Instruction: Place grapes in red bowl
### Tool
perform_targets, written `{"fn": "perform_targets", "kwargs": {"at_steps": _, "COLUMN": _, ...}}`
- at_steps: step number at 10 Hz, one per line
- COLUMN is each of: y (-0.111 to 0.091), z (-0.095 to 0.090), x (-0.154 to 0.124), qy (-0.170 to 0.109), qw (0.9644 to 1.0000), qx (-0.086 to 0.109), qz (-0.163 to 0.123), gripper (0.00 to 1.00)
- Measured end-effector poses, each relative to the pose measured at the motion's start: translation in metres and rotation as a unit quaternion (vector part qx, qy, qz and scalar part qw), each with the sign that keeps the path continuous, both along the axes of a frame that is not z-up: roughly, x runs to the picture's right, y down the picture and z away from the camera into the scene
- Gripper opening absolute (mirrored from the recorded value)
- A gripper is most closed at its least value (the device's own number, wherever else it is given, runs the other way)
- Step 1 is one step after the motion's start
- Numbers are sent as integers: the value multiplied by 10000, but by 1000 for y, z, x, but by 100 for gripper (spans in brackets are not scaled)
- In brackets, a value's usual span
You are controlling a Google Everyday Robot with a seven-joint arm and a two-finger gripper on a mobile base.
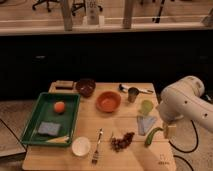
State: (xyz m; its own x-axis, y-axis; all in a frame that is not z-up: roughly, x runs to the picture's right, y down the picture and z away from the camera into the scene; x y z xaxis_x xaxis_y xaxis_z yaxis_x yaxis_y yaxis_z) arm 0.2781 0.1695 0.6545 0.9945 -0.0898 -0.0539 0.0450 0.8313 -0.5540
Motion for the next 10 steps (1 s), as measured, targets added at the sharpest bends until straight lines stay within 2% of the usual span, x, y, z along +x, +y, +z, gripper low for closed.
{"fn": "perform_targets", "kwargs": {"at_steps": 5, "y": 20, "z": -6, "x": -28, "qy": -153, "qw": 9992, "qx": -68, "qz": -359, "gripper": 80}}
{"fn": "perform_targets", "kwargs": {"at_steps": 10, "y": 35, "z": 0, "x": -50, "qy": -320, "qw": 9977, "qx": -119, "qz": -592, "gripper": 80}}
